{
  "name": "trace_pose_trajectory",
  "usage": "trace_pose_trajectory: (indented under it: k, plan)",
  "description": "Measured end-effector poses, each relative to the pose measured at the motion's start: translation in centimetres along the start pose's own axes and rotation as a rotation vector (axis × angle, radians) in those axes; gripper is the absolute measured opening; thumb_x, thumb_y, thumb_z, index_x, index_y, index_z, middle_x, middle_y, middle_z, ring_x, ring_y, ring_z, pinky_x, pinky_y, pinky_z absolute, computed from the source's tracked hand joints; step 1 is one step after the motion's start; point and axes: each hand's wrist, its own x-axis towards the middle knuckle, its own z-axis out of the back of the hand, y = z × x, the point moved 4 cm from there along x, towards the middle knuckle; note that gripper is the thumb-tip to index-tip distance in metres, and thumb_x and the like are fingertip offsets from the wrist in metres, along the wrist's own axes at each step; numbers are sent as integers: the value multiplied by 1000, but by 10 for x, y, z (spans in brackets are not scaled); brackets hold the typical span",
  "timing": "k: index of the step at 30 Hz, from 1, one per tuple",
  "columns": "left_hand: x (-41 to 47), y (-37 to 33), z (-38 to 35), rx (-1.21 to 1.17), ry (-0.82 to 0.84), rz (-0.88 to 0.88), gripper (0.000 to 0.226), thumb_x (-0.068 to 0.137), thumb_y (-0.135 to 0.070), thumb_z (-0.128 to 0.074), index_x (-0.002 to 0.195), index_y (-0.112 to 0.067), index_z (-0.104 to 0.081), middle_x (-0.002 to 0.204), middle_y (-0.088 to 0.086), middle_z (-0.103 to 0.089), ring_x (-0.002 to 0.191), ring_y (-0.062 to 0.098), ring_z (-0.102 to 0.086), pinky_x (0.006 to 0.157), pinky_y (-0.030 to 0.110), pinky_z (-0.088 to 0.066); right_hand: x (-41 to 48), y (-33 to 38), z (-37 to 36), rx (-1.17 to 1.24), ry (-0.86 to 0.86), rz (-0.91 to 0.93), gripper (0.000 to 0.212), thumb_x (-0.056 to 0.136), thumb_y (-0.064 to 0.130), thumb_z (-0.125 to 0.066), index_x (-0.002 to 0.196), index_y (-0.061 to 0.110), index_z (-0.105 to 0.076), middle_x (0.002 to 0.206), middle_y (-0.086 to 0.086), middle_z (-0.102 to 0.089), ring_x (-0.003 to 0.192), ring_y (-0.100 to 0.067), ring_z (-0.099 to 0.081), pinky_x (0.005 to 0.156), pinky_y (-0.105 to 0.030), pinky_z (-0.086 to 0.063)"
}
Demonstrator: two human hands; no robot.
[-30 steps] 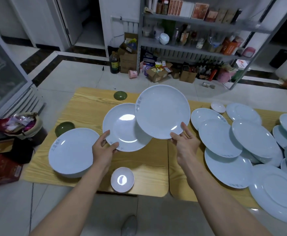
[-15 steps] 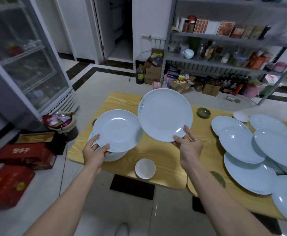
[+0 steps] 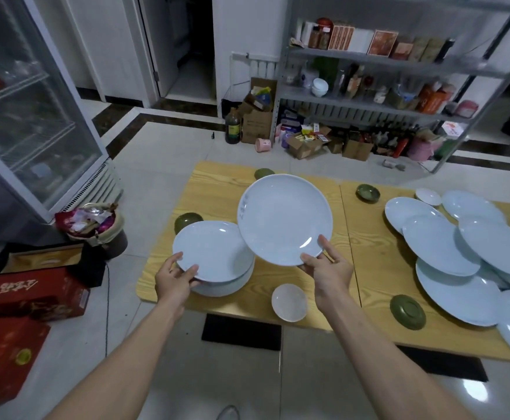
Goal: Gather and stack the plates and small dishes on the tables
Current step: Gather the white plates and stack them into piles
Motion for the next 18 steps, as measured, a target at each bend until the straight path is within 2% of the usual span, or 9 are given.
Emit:
trace_pose_trajectory:
  k: [3, 8, 10, 13, 16, 18]
  plan:
    - [11, 5, 9, 56, 5, -7, 64, 83, 5, -71, 138, -19, -49, 121, 19, -63, 105, 28, -66, 62, 29, -60, -1, -13, -13, -4, -17, -4, 65, 75, -19, -72, 132, 12, -61, 125, -12, -67, 99, -23, -71, 79, -39, -62]
    - [25, 5, 16, 181, 38, -10, 89, 78, 4, -76, 151, -23, -33, 117, 17, -65, 94, 28, -69, 59, 35, -61, -3, -34, -33, -38, -14, -29, 65, 75, -18, -73, 131, 12, -62, 125, -14, -67, 96, -24, -72, 72, -32, -62]
    - [28, 3, 16, 256, 45, -27, 89, 78, 3, -77, 151, -23, -33, 110, 15, -64, 88, 25, -69, 60, 35, -62, -5, -44, -41, -45, -10, -46, 66, 74, -20, -73, 132, 10, -61, 127, -14, -66, 95, -24, -72, 71, -33, -63]
    - [35, 3, 16, 310, 92, -54, 75, 80, 2, -75, 143, -26, -46, 102, 15, -64, 91, 27, -67, 63, 36, -62, -6, -56, -53, -56, -3, -74, 70, 75, -21, -71, 136, 8, -57, 128, -15, -64, 94, -25, -72, 70, -35, -63]
    - [42, 1, 18, 389, 86, -76, 73, 85, -1, -71, 146, -27, -43, 78, 11, -54, 71, 17, -65, 62, 22, -58, -8, -69, -64, -94, -6, -106, 78, 76, -21, -70, 144, 11, -50, 102, -7, -73, 78, -19, -72, 68, -33, -63]
    - [44, 0, 19, 431, 89, -74, 71, 88, -2, -68, 148, -26, -40, 73, 8, -44, 64, 15, -65, 60, 17, -53, -9, -78, -71, -111, -4, -120, 86, 76, -22, -69, 149, 15, -43, 88, -4, -74, 73, -21, -70, 68, -34, -62]
